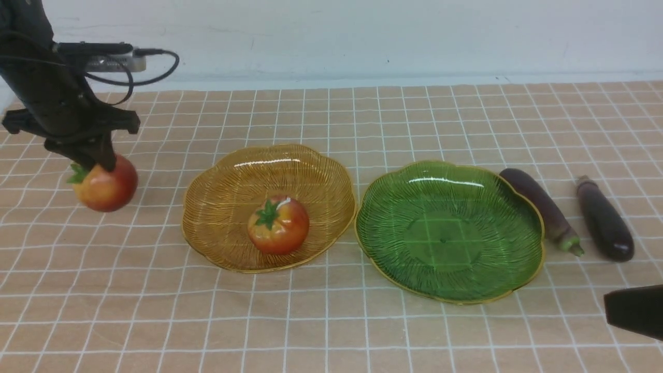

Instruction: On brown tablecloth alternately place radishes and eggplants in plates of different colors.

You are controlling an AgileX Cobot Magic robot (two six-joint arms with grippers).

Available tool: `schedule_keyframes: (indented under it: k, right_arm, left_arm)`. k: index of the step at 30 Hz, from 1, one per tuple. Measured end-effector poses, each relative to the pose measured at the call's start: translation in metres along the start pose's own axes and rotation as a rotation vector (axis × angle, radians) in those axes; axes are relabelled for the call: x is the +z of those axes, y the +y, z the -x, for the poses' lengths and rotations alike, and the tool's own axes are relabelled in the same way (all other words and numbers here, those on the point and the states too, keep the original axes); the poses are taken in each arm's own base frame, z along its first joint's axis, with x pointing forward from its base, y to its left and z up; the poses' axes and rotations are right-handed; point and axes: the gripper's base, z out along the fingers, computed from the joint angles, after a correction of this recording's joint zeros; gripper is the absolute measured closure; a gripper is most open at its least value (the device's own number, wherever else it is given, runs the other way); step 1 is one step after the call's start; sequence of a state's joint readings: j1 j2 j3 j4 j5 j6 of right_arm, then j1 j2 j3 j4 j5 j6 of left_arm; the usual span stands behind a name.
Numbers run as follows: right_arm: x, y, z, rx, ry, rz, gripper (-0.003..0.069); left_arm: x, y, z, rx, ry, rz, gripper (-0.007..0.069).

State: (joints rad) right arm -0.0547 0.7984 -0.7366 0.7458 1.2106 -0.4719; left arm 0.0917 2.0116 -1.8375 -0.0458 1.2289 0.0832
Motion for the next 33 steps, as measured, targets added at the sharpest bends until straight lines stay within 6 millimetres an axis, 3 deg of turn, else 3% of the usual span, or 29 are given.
schedule_keyframes:
  k: [2,6,8,13,16,20,21,22,25,27,29,30,33]
  right_arm:
    - [0.000,0.001,0.000,0.001,0.000,0.006,0.0676]
    - [0.000,0.001,0.000,0.003,-0.002,0.010,0.0676]
    - [0.000,0.001,0.000,0.003,-0.001,0.012,0.0676]
    - [0.000,0.001,0.000,0.004,-0.002,0.013,0.0676]
    - [0.000,0.002,0.000,0.006,-0.003,0.018,0.0676]
    - [-0.001,0.003,0.001,0.008,-0.008,0.026,0.0676]
    - [-0.002,0.003,0.003,0.011,-0.012,0.023,0.0676]
    - [-0.002,0.004,0.003,0.011,-0.013,0.022,0.0676]
    - [-0.011,0.004,0.012,0.003,-0.018,-0.040,0.0676]
    - [-0.020,0.000,0.021,0.005,-0.014,-0.132,0.0676]
    - [-0.032,-0.006,0.038,0.023,-0.015,-0.267,0.0676]
    - [-0.036,-0.014,0.046,0.040,0.004,-0.354,0.0676]
    - [-0.038,-0.031,0.067,0.090,0.028,-0.500,0.0676]
  left_arm:
    - [-0.011,-0.018,0.000,-0.032,-0.034,-0.141,0.0509]
    - [-0.023,-0.044,0.000,0.017,-0.064,-0.250,0.0510]
    - [-0.028,-0.069,-0.002,0.094,-0.073,-0.309,0.0509]
    - [-0.002,-0.109,-0.004,0.231,-0.009,-0.332,0.0508]
    - [0.010,-0.117,-0.005,0.259,0.021,-0.317,0.0496]
    - [0.028,-0.130,-0.008,0.306,0.065,-0.273,0.0377]
    - [0.029,-0.130,-0.009,0.306,0.068,-0.253,0.0304]
    - [0.029,-0.130,-0.009,0.305,0.068,-0.249,0.0281]
    - [0.024,-0.128,-0.005,0.280,0.053,-0.207,0.0078]
    - [0.013,-0.127,-0.005,0.247,0.029,-0.200,0.0041]
    - [-0.008,-0.126,-0.007,0.223,-0.014,-0.202,0.0101]
    - [-0.021,-0.125,-0.008,0.217,-0.041,-0.204,0.0178]
    - [-0.078,-0.120,-0.029,0.231,-0.146,-0.211,0.0504]
